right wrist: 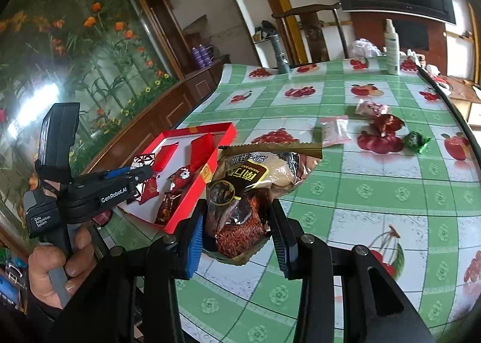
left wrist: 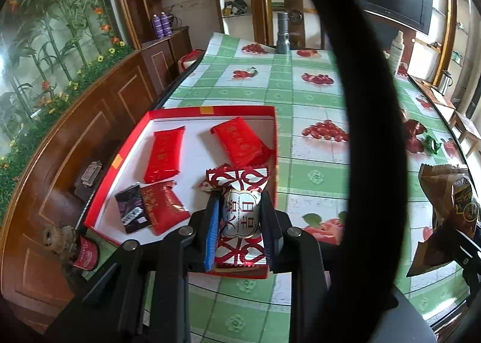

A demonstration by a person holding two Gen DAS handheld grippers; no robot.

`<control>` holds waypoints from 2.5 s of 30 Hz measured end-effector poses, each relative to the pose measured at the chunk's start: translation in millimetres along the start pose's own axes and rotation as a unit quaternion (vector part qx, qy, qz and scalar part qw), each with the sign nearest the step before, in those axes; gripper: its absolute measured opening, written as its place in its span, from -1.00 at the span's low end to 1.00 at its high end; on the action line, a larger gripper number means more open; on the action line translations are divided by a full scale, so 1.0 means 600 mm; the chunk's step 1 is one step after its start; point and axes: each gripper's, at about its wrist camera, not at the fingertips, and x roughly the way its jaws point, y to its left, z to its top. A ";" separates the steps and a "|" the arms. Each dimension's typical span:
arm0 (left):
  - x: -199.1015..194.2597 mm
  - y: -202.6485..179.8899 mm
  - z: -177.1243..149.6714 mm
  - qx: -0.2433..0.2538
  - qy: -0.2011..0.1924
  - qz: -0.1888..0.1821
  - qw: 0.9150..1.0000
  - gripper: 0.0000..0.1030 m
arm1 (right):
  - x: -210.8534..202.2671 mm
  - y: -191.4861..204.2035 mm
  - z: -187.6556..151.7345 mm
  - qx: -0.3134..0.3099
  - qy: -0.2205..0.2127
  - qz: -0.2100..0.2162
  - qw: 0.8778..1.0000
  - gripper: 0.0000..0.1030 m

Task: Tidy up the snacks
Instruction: 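Carry the candy and the chocolate bag over the white tray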

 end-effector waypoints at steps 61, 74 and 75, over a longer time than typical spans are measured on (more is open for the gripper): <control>0.049 0.142 0.008 -0.059 0.011 0.042 0.997 -0.48 | 0.138 0.107 0.049 -0.058 0.049 0.064 0.995 -0.23; 0.069 0.156 -0.002 -0.069 0.030 0.035 0.997 -0.48 | 0.148 0.109 0.044 -0.055 0.058 0.065 0.995 -0.23; 0.070 0.157 -0.002 -0.069 0.030 0.034 0.997 -0.48 | 0.148 0.109 0.044 -0.055 0.058 0.065 0.995 -0.23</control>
